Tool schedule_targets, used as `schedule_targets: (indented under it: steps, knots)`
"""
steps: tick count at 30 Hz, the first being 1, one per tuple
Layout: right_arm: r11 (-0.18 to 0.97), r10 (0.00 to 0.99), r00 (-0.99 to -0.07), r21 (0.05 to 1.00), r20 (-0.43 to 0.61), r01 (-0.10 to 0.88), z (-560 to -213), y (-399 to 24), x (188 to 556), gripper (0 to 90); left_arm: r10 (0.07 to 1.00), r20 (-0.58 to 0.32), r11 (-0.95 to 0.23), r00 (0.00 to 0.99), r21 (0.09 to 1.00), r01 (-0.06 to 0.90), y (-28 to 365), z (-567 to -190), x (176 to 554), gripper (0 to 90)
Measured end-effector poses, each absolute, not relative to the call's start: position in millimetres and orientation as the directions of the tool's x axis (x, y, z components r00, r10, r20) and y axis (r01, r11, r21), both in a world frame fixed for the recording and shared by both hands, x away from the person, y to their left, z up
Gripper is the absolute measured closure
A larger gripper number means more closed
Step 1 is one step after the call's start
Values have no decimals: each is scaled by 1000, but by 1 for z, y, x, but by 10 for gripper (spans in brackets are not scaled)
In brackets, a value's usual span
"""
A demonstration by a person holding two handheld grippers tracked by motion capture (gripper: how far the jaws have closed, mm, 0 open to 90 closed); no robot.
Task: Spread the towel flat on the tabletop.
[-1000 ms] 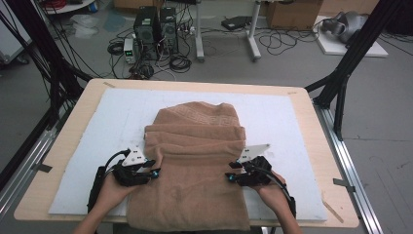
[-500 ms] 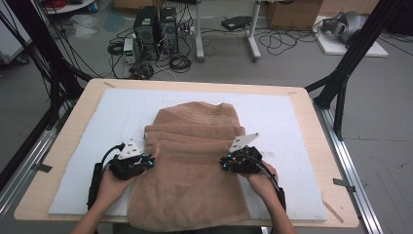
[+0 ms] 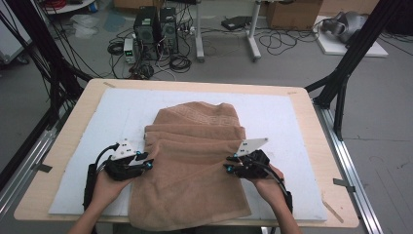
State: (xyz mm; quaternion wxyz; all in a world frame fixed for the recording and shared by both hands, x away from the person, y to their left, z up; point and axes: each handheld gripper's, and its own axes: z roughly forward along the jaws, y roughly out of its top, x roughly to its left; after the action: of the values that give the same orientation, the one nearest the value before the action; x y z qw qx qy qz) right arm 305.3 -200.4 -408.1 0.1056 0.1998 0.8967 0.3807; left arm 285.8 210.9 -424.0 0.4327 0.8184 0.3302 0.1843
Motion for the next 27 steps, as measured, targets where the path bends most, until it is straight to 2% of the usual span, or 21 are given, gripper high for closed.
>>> schedule_targets:
  steps: [8, 13, 17, 23, 24, 27]
  knots:
    - [590, 463, -885, 765, -56, 260, -399, -221, 279, 659, 658, 30, -421, 753, 844, 333, 211, -407, 270, 579]
    - [578, 455, -888, 780, -63, 241, -395, -221, 274, 657, 629, 28, -450, 777, 828, 335, 201, -416, 266, 576]
    - [621, 445, -892, 746, -81, 242, -402, -213, 279, 657, 625, 21, -478, 781, 801, 361, 195, -430, 271, 577]
    - [633, 473, -880, 713, -48, 302, -418, -203, 305, 741, 634, 29, -508, 773, 769, 388, 191, -441, 283, 605]
    - [644, 471, -881, 703, -56, 300, -420, -201, 309, 772, 638, 51, -525, 768, 759, 385, 191, -443, 285, 625]
    - [661, 474, -879, 679, -48, 319, -426, -194, 318, 816, 639, 19, -506, 769, 764, 401, 193, -445, 291, 685]
